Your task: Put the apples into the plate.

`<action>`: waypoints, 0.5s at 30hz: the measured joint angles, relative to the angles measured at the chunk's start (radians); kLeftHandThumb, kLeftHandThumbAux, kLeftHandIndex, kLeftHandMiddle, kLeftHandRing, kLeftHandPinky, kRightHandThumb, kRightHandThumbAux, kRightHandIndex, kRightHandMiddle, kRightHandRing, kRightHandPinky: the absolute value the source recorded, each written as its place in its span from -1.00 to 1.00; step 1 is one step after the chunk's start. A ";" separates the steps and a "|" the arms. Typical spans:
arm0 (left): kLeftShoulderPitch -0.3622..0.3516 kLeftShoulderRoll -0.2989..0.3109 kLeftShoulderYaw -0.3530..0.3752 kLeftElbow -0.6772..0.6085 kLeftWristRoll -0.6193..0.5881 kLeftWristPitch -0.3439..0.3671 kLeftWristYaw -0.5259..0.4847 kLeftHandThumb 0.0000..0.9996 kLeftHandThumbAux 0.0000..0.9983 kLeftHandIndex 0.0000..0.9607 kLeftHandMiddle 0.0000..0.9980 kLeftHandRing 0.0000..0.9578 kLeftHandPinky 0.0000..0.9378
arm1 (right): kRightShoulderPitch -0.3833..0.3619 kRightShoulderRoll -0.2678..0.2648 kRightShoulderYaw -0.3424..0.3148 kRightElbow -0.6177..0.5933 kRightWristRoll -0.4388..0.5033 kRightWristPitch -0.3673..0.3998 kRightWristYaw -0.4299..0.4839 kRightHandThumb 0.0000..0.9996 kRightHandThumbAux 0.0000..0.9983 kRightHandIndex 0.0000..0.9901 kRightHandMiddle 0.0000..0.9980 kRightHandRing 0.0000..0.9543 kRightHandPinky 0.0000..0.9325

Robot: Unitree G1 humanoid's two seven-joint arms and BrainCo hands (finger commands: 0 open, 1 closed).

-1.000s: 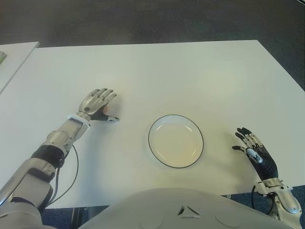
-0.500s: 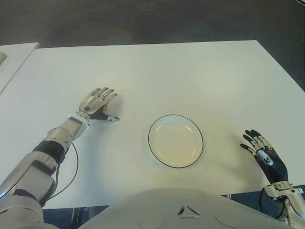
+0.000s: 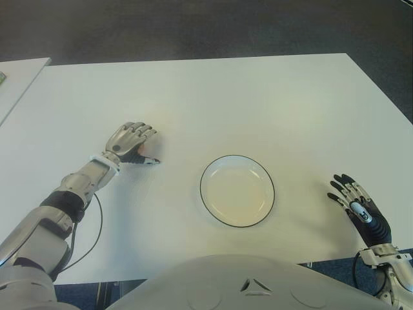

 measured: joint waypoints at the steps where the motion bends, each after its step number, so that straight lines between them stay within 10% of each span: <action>1: 0.000 0.000 0.000 0.000 -0.001 0.000 -0.002 0.03 -0.08 -0.44 -0.49 -0.52 -0.44 | -0.001 0.000 0.000 0.000 0.000 0.000 0.000 -0.93 0.00 -1.00 -1.00 -1.00 -0.95; 8: -0.013 -0.001 0.002 0.009 -0.018 0.008 -0.054 0.56 0.29 -0.16 -0.02 0.19 0.25 | -0.006 0.000 0.002 -0.002 -0.002 0.012 -0.005 -0.94 0.05 -1.00 -1.00 -1.00 -0.98; 15: -0.039 -0.014 0.016 0.032 -0.051 0.029 -0.136 0.69 0.32 -0.13 0.03 0.45 0.49 | -0.009 0.000 -0.001 -0.012 0.001 0.027 -0.015 -0.94 0.06 -1.00 -1.00 -1.00 -0.99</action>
